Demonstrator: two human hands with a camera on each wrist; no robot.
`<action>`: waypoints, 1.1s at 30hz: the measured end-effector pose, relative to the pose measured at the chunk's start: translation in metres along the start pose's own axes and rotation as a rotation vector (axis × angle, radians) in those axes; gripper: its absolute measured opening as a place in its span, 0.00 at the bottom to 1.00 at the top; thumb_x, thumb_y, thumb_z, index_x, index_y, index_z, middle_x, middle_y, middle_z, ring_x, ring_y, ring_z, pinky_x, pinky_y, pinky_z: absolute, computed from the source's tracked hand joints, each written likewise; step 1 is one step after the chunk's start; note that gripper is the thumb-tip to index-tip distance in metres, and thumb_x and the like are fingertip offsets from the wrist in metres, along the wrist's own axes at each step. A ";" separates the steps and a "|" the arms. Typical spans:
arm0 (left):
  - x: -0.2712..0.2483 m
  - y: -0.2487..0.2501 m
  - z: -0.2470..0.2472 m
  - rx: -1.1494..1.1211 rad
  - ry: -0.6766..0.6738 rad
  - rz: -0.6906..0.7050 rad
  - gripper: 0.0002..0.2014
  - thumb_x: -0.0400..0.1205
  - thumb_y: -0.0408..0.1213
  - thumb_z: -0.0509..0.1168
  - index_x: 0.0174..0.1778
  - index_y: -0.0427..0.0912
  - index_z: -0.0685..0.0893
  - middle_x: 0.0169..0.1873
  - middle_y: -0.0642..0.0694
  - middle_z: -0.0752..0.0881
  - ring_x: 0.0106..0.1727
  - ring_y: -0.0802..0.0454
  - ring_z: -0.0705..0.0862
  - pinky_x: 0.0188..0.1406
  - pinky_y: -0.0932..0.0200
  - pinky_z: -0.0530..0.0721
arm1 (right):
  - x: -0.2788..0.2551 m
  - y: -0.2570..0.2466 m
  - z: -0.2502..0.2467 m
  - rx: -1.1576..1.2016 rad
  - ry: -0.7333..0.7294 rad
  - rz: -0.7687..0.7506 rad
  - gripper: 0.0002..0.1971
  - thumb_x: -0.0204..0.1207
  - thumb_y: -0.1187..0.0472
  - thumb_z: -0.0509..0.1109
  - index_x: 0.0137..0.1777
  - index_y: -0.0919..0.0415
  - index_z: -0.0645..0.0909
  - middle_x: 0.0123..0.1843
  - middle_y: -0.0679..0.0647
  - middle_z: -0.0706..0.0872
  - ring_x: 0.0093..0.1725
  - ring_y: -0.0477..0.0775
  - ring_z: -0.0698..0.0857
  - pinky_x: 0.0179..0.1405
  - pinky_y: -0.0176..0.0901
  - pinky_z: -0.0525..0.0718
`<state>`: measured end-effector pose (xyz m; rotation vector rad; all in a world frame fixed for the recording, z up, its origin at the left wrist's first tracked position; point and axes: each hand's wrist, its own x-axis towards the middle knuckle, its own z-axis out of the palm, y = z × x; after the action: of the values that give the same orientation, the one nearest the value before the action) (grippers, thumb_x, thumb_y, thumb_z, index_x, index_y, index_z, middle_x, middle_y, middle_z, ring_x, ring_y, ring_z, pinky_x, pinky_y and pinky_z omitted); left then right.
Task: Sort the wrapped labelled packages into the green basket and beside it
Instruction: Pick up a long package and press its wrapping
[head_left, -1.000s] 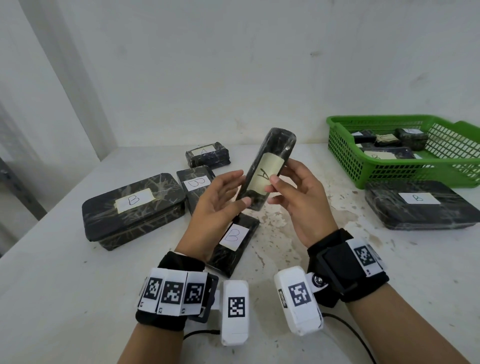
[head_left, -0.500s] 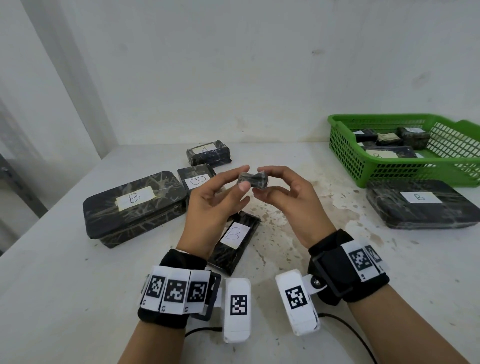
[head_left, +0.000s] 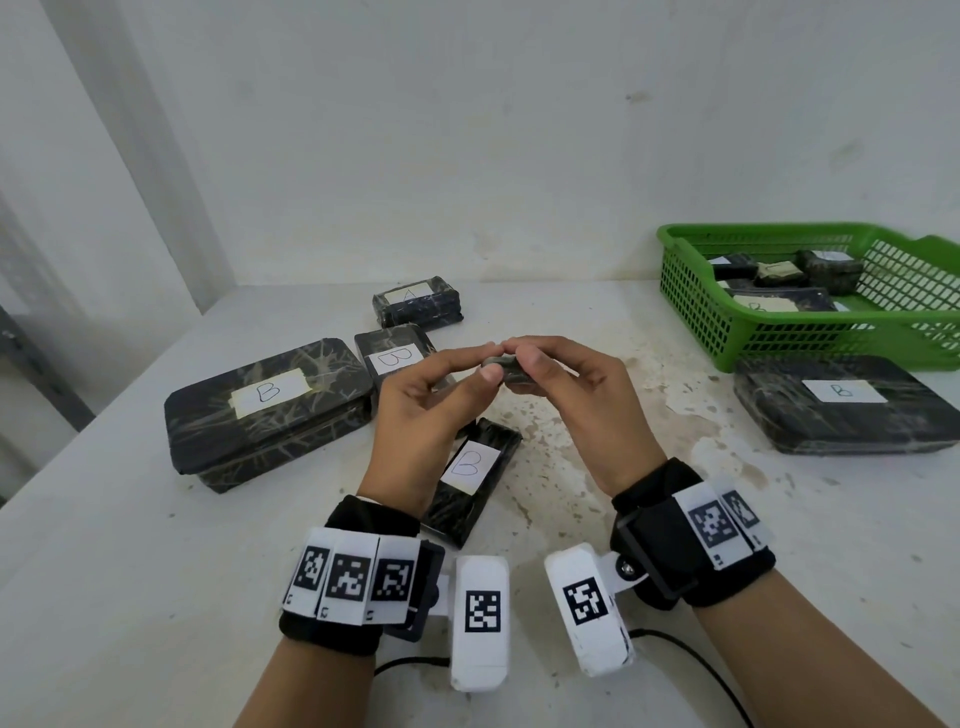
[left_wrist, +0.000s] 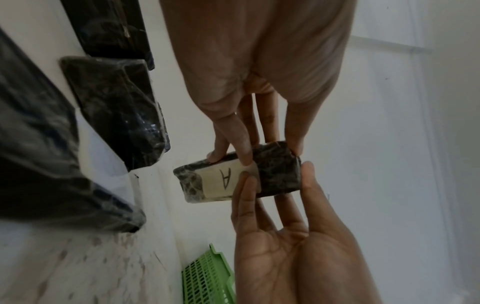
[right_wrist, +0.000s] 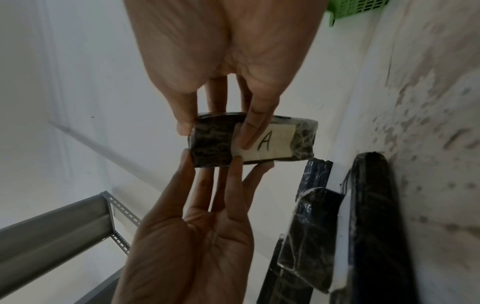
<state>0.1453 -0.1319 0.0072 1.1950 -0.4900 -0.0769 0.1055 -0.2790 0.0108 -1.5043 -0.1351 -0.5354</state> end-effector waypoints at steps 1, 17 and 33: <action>0.000 -0.001 0.000 -0.002 0.006 -0.002 0.18 0.73 0.36 0.72 0.57 0.30 0.88 0.50 0.38 0.92 0.52 0.49 0.90 0.60 0.54 0.87 | 0.000 0.000 0.000 0.015 -0.014 0.015 0.12 0.82 0.55 0.70 0.54 0.62 0.90 0.53 0.58 0.92 0.56 0.56 0.90 0.54 0.44 0.87; 0.002 -0.005 -0.004 0.001 0.010 -0.022 0.10 0.76 0.36 0.74 0.51 0.36 0.90 0.47 0.41 0.92 0.52 0.48 0.90 0.54 0.58 0.88 | -0.002 0.002 0.005 -0.066 0.041 0.028 0.23 0.73 0.47 0.70 0.53 0.68 0.88 0.48 0.60 0.92 0.47 0.57 0.91 0.53 0.46 0.89; 0.000 -0.004 -0.006 -0.010 -0.047 -0.061 0.12 0.76 0.37 0.74 0.54 0.37 0.90 0.53 0.38 0.91 0.57 0.46 0.90 0.56 0.57 0.86 | -0.003 0.001 0.005 -0.092 0.056 0.037 0.10 0.77 0.58 0.74 0.50 0.64 0.89 0.45 0.54 0.91 0.45 0.52 0.90 0.55 0.51 0.90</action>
<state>0.1489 -0.1279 0.0018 1.2011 -0.4934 -0.1597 0.1044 -0.2732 0.0094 -1.5768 -0.0400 -0.5597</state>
